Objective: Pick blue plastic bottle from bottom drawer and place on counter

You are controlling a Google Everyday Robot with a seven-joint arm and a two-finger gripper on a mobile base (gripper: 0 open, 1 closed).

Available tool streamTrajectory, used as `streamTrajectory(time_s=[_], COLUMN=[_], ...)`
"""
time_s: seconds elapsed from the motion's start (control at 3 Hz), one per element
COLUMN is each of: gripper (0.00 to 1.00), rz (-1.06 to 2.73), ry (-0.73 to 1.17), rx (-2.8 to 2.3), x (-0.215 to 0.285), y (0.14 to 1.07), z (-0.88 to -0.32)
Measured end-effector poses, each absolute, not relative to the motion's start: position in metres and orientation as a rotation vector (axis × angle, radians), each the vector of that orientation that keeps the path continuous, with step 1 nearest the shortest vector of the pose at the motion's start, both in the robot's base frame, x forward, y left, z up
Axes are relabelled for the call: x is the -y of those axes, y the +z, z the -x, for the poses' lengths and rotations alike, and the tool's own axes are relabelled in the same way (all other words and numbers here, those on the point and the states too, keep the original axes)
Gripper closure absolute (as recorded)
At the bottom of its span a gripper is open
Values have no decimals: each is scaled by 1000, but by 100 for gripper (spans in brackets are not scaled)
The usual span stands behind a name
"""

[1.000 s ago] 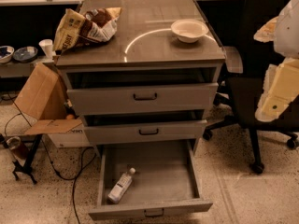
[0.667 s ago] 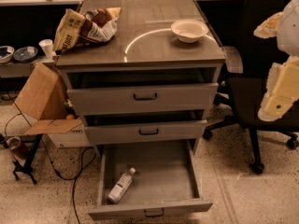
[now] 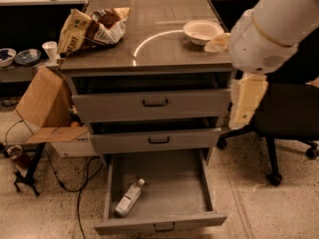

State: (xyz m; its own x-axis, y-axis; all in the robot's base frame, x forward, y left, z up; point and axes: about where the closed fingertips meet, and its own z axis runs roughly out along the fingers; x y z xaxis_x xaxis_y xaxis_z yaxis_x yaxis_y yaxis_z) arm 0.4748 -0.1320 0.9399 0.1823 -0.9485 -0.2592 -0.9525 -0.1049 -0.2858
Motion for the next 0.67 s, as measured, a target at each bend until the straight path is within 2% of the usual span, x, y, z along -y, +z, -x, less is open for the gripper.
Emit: streamTrajectory(time_s=[0.33, 0.67], gripper=[0, 0], rz=[2302, 2514], ry=[78, 59], rx=[-1572, -1305], x=[84, 48], y=[884, 831], z=[-498, -505])
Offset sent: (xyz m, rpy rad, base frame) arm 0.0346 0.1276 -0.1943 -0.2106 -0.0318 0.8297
